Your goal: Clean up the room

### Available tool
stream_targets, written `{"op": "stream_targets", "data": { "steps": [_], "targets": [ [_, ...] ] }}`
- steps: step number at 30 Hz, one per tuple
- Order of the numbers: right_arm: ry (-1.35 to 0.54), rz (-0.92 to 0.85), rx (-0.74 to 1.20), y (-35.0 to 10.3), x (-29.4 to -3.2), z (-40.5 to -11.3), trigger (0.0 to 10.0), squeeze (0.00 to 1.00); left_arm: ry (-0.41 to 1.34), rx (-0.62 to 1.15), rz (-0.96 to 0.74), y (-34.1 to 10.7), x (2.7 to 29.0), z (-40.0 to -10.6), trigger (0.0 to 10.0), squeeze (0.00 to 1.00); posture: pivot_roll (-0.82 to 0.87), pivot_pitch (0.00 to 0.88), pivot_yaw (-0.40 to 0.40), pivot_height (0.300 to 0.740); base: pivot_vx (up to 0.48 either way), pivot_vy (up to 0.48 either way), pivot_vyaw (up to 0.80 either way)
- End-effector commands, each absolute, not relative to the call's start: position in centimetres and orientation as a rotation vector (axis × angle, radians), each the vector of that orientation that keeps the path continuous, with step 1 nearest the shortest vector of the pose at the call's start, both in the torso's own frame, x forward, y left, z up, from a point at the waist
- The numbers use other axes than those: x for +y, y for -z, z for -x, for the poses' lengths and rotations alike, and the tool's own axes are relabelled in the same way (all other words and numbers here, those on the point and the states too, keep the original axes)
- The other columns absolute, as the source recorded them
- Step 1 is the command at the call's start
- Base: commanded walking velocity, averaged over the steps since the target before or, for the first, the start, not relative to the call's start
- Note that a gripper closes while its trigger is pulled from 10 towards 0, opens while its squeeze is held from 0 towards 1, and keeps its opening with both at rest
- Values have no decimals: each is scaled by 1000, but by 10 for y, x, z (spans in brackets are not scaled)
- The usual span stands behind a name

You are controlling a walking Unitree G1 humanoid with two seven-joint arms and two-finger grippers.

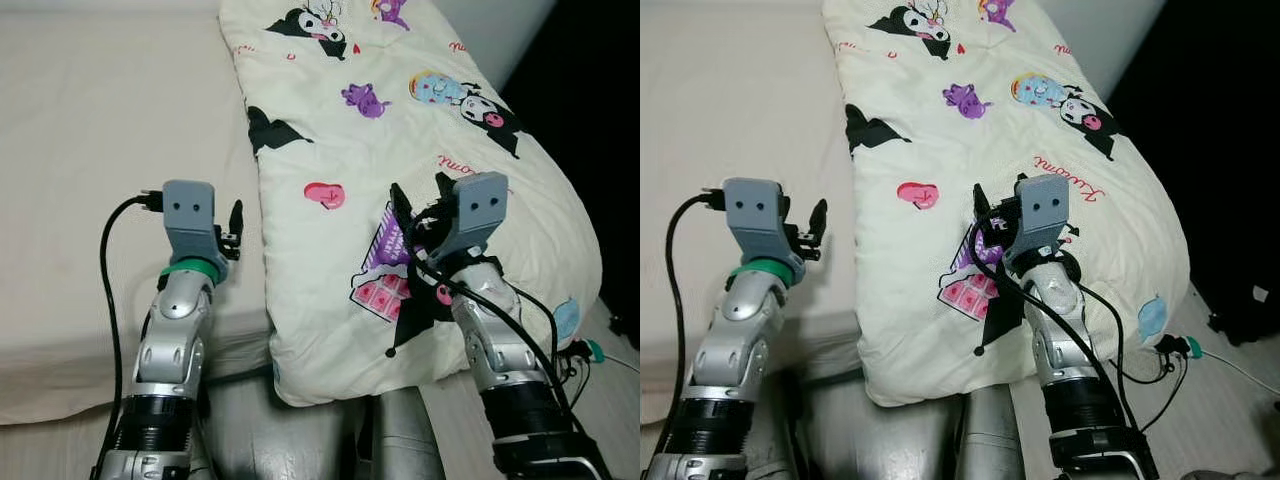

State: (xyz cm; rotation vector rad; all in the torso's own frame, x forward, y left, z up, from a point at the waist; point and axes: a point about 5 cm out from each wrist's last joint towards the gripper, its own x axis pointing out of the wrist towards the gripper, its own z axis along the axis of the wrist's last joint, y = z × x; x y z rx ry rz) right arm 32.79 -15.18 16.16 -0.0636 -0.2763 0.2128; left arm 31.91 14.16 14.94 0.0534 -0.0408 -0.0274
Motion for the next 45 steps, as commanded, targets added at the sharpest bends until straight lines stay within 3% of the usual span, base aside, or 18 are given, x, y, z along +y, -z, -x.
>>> {"op": "stream_targets", "data": {
  "steps": [1,19,45],
  "targets": [
    [-187,62,-264,-155,-156,-325,10000,0,65,-51,-71,-150,133,-321,10000,0,-50,13,-56,556,0,0,0],
    [-162,69,-277,-149,-161,-330,10000,0,124,-101,-64,-159,109,-329,10000,0,-63,0,-45,626,0,0,0],
    [-149,68,-284,-145,-162,-332,10000,0,161,-132,-63,-162,100,-333,10000,0,-62,0,-35,716,0,0,0]
  ]
}}
